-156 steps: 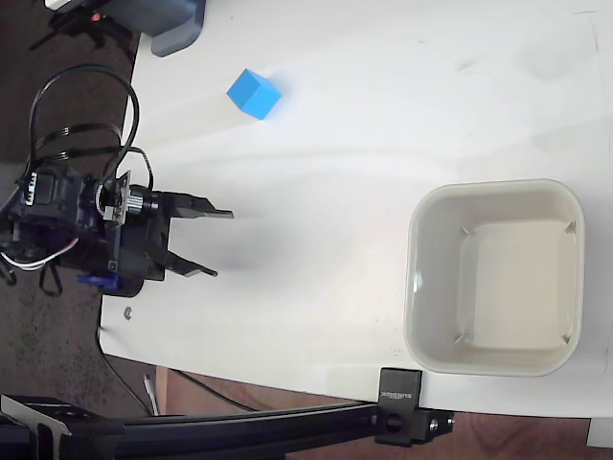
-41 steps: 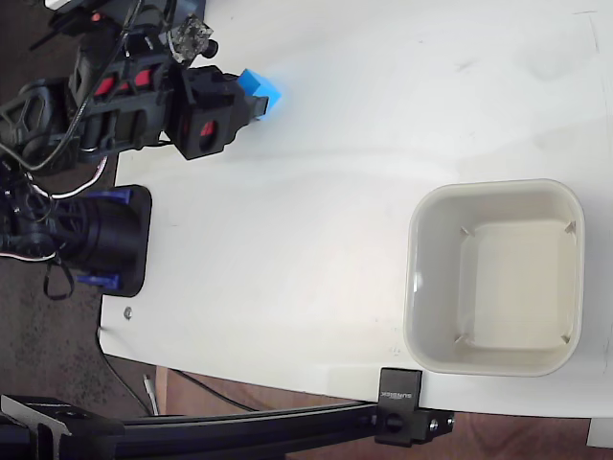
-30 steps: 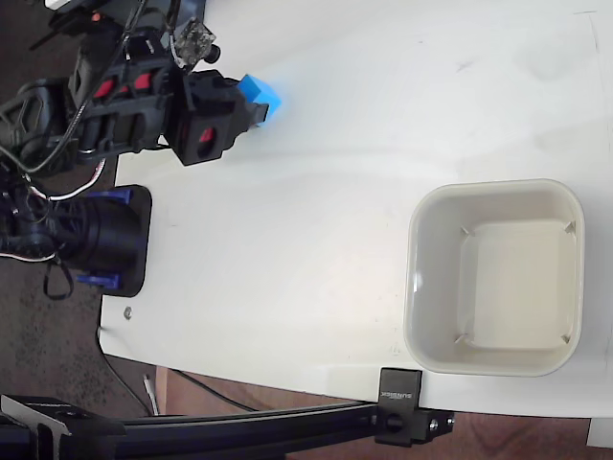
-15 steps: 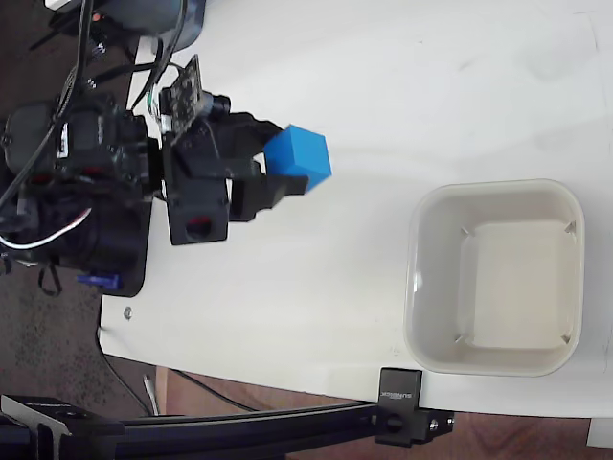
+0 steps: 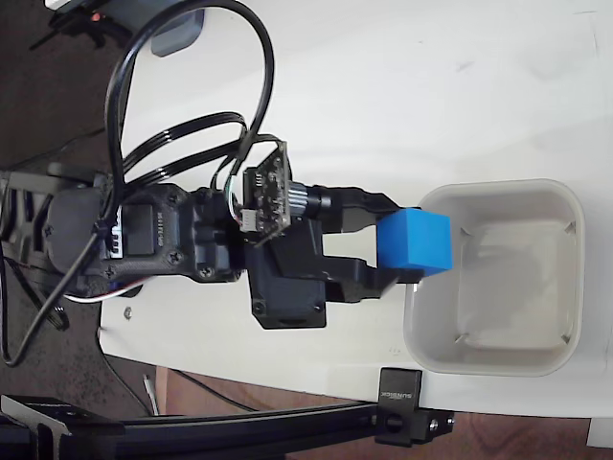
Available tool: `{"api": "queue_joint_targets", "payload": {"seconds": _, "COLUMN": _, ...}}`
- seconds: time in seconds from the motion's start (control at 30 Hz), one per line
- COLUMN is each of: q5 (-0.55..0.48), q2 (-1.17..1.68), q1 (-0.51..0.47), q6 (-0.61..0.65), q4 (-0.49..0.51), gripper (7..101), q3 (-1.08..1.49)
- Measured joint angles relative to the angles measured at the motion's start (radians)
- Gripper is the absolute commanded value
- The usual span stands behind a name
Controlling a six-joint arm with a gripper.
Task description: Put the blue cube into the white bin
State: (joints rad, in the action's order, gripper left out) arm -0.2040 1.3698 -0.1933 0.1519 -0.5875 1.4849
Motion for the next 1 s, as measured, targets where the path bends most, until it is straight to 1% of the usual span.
{"api": "queue_joint_targets", "payload": {"seconds": 0.23, "q5": -0.034, "q2": -0.170, "q1": -0.037, "q6": -0.011, "q4": 0.025, "gripper": 58.1, "q3": -0.163}}
{"api": "queue_joint_targets", "payload": {"seconds": 0.27, "q5": -0.040, "q2": -0.184, "q1": -0.040, "q6": -0.012, "q4": 0.031, "gripper": 58.9, "q3": -0.170}}
{"api": "queue_joint_targets", "payload": {"seconds": 0.3, "q5": -0.048, "q2": -0.193, "q1": -0.041, "q6": -0.012, "q4": 0.034, "gripper": 61.6, "q3": -0.173}}
{"api": "queue_joint_targets", "payload": {"seconds": 0.33, "q5": -0.055, "q2": -0.199, "q1": -0.041, "q6": -0.012, "q4": 0.037, "gripper": 69.1, "q3": -0.173}}
{"api": "queue_joint_targets", "payload": {"seconds": 0.37, "q5": -0.061, "q2": -0.199, "q1": -0.043, "q6": -0.012, "q4": 0.037, "gripper": 87.9, "q3": -0.173}}
{"api": "queue_joint_targets", "payload": {"seconds": 0.4, "q5": -0.067, "q2": -0.199, "q1": -0.043, "q6": -0.012, "q4": 0.037, "gripper": 95.7, "q3": -0.173}}
{"api": "queue_joint_targets", "payload": {"seconds": 0.47, "q5": -0.067, "q2": -0.199, "q1": -0.043, "q6": -0.012, "q4": 0.037, "gripper": 96.5, "q3": -0.173}}
{"api": "queue_joint_targets", "payload": {"seconds": 0.53, "q5": -0.067, "q2": -0.199, "q1": -0.043, "q6": -0.012, "q4": 0.037, "gripper": 100.0, "q3": -0.172}}
{"api": "queue_joint_targets", "payload": {"seconds": 0.57, "q5": -0.067, "q2": -0.196, "q1": -0.043, "q6": -0.012, "q4": 0.041, "gripper": 100.3, "q3": -0.163}}
{"api": "queue_joint_targets", "payload": {"seconds": 0.73, "q5": -0.067, "q2": -0.064, "q1": -0.043, "q6": -0.009, "q4": 0.097, "gripper": 100.3, "q3": 0.005}}
{"api": "queue_joint_targets", "payload": {"seconds": 0.83, "q5": -0.055, "q2": 0.129, "q1": -0.041, "q6": 0.011, "q4": 0.089, "gripper": 100.3, "q3": 0.184}}
{"api": "queue_joint_targets", "payload": {"seconds": 0.9, "q5": -0.034, "q2": 0.293, "q1": -0.041, "q6": 0.032, "q4": 0.052, "gripper": 100.3, "q3": 0.339}}
{"api": "queue_joint_targets", "payload": {"seconds": 1.0, "q5": -0.017, "q2": 0.568, "q1": -0.043, "q6": 0.021, "q4": 0.002, "gripper": 100.3, "q3": 0.601}}
